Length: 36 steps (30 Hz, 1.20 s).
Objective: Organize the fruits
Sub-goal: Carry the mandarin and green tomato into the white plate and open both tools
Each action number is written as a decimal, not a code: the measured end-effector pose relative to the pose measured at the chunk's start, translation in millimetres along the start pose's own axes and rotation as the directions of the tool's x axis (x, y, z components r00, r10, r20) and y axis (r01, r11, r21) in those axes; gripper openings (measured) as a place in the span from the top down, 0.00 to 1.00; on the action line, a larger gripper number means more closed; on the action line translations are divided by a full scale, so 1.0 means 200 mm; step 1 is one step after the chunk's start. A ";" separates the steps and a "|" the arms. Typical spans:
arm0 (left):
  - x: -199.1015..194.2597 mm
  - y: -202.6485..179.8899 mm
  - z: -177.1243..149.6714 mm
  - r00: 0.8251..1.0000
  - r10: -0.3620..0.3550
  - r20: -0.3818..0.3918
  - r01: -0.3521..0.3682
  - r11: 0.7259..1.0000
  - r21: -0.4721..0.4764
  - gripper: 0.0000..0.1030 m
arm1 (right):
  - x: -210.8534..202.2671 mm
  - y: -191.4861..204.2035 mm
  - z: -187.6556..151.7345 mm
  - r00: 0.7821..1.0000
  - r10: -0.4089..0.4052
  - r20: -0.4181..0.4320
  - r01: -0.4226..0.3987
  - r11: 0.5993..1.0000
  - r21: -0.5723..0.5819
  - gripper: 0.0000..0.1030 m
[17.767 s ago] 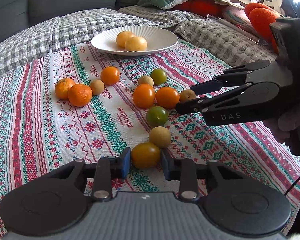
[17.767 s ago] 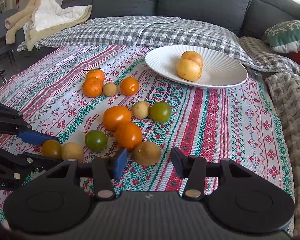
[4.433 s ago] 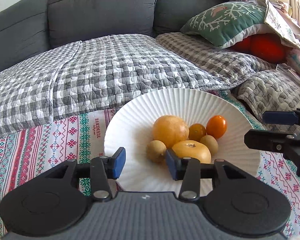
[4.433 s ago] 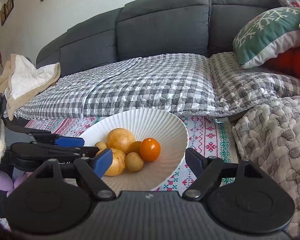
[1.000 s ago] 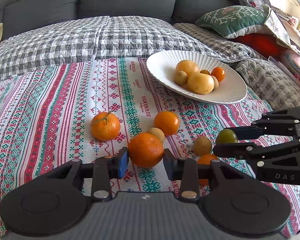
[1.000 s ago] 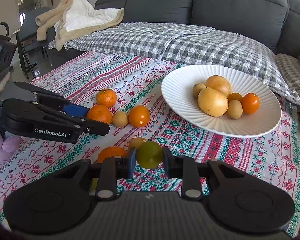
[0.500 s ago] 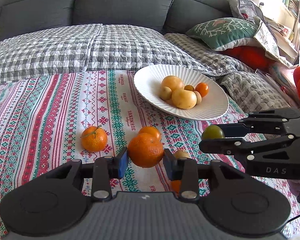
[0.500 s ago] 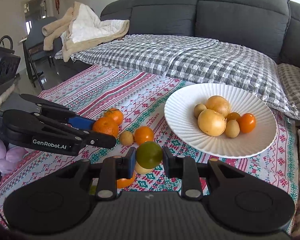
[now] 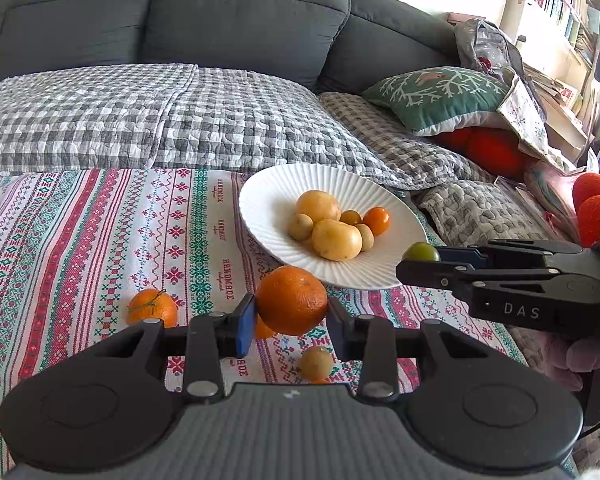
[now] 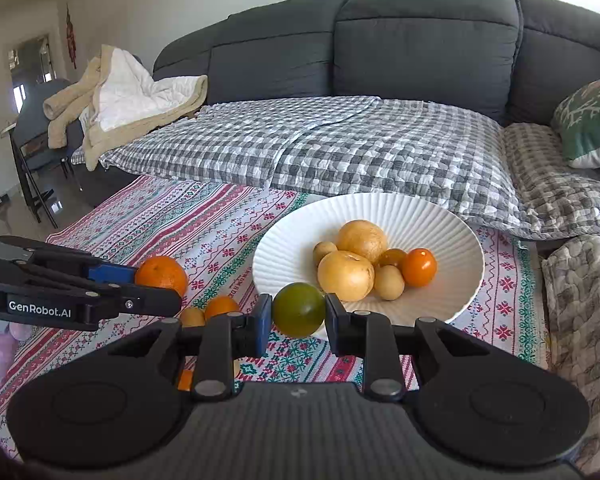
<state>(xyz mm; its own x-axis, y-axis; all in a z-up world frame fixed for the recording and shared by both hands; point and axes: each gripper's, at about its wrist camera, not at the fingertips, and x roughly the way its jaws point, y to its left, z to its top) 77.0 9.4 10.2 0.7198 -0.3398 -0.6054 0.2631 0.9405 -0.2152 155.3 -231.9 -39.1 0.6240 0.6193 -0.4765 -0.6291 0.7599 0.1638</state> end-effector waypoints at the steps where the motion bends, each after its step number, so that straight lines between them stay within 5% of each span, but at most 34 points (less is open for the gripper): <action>1: 0.00 -0.01 0.00 1.000 -0.003 0.000 0.003 1.000 0.000 0.74 | -0.01 -0.02 0.00 1.000 -0.007 0.005 0.007 1.000 0.011 0.76; 15: 0.19 -0.15 0.12 1.000 0.008 -0.008 -0.008 0.998 0.062 0.74 | -0.06 -0.26 0.01 0.996 -0.030 0.088 0.015 0.986 0.165 0.76; 36: 0.60 -0.07 0.42 0.994 0.102 -0.031 -0.100 0.993 0.056 0.74 | 0.16 -0.22 -0.04 0.999 -0.007 0.033 0.005 0.997 0.080 0.76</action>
<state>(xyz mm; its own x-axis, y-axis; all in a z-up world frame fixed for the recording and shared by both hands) 214.0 -44.8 4.5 0.7224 -0.2422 -0.6476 0.2256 0.9679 -0.1104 198.7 -247.1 -68.4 0.6436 0.6198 -0.4491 -0.5868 0.7763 0.2303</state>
